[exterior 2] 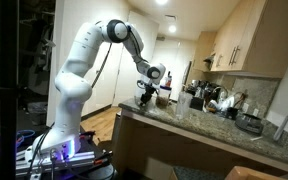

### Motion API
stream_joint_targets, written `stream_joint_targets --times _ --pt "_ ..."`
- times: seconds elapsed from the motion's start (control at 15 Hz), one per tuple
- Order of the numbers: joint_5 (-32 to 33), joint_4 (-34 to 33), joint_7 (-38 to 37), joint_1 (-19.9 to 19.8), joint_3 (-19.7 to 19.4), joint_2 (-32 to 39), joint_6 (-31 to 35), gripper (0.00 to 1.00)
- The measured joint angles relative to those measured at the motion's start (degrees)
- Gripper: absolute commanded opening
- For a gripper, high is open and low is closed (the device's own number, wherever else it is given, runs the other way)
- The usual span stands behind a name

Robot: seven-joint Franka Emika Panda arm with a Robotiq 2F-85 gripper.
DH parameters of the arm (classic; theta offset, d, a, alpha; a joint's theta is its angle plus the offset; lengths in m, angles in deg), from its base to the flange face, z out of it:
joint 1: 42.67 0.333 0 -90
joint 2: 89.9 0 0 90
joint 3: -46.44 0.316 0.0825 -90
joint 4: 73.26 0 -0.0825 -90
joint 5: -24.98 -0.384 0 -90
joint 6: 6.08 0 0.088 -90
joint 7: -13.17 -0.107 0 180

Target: Move the white object forward.

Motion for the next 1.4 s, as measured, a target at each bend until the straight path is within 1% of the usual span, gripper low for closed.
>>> stream_joint_targets --times 0.2,0.73,0.87,1.07,1.4 --pt "-0.05 -0.07 5.08 0.1 0.48 0.12 -0.24 0.2" --pt "6.03 -3.08 5.98 1.49 0.96 1.75 -3.32 0.2" --pt "6.25 -4.08 6.79 1.54 0.95 2.37 -4.43 0.2" --pt "6.25 -5.74 10.08 1.36 0.92 3.41 -6.33 0.2" --pt "6.03 -6.85 15.07 1.08 0.88 4.14 -7.49 0.2"
